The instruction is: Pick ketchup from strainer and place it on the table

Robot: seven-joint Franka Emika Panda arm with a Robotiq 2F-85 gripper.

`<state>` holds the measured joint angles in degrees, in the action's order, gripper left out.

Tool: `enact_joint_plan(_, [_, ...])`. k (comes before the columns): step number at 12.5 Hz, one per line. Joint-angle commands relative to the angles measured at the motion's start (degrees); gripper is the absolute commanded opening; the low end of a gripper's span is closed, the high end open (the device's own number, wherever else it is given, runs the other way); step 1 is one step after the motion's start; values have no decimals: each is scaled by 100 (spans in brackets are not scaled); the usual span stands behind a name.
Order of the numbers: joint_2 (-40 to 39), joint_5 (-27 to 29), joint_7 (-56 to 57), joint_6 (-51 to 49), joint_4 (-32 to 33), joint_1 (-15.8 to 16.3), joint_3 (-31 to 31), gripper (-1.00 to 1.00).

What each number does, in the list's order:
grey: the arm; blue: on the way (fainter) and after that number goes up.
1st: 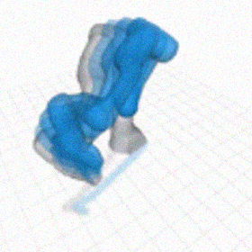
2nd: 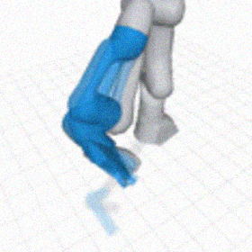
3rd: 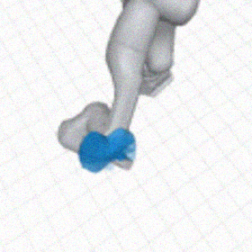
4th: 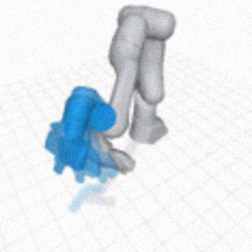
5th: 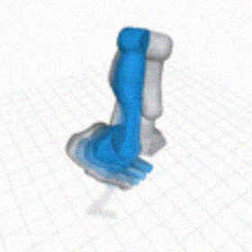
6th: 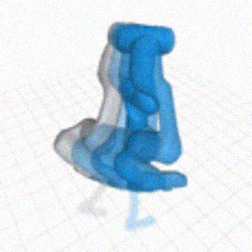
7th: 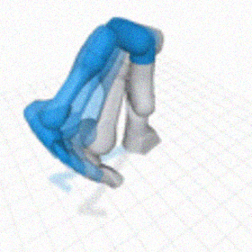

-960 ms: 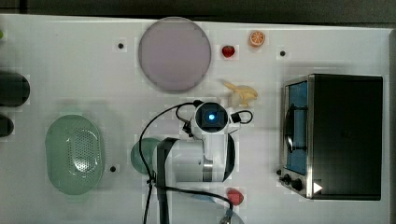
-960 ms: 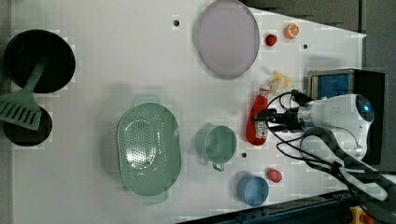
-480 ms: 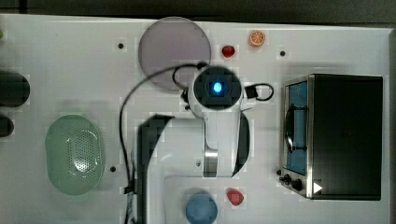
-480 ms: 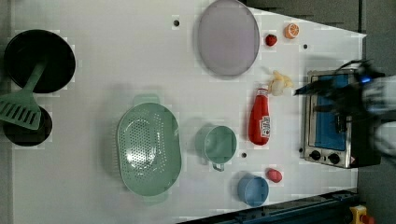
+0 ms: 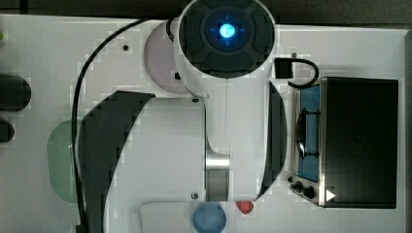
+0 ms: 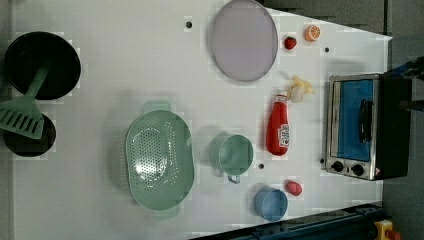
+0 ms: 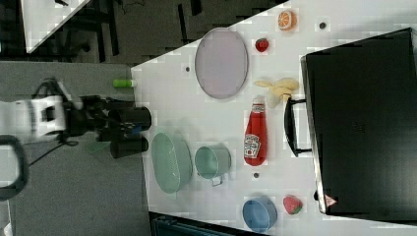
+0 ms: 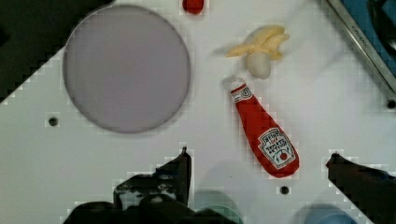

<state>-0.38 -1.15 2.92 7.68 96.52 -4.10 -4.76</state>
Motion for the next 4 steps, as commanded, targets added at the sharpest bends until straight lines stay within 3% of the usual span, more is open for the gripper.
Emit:
enact_joint_plan(1, [-5, -6, -445, -412, -116, -26, -52, 100])
enact_joint_plan(4, [-39, -7, -445, -400, -70, -26, -54, 100])
